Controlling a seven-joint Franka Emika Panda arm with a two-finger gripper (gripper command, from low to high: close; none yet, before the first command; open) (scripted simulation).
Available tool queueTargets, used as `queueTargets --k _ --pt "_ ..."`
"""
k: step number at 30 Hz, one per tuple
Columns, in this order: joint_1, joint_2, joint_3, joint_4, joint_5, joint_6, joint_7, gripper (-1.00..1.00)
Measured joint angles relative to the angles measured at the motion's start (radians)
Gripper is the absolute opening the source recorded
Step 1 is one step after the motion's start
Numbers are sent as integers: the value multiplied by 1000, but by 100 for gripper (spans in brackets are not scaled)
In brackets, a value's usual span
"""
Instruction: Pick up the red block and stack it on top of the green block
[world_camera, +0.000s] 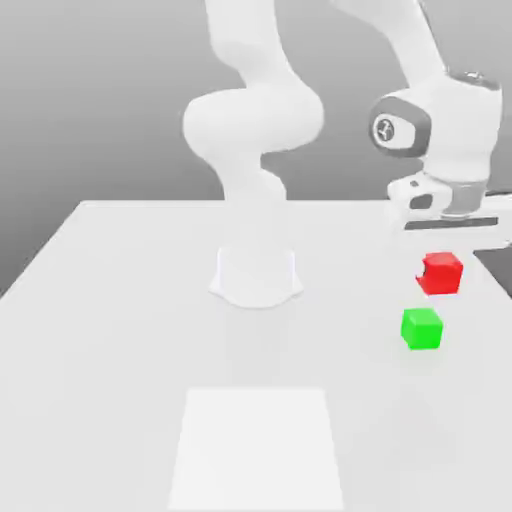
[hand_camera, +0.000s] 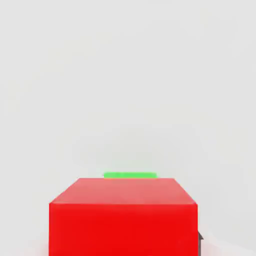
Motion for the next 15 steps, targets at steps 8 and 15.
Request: queueTargets --k 8,15 --pt "-139 133 81 -8 -216 101 149 -100" --pt "-215 238 103 -5 -398 179 273 -100"
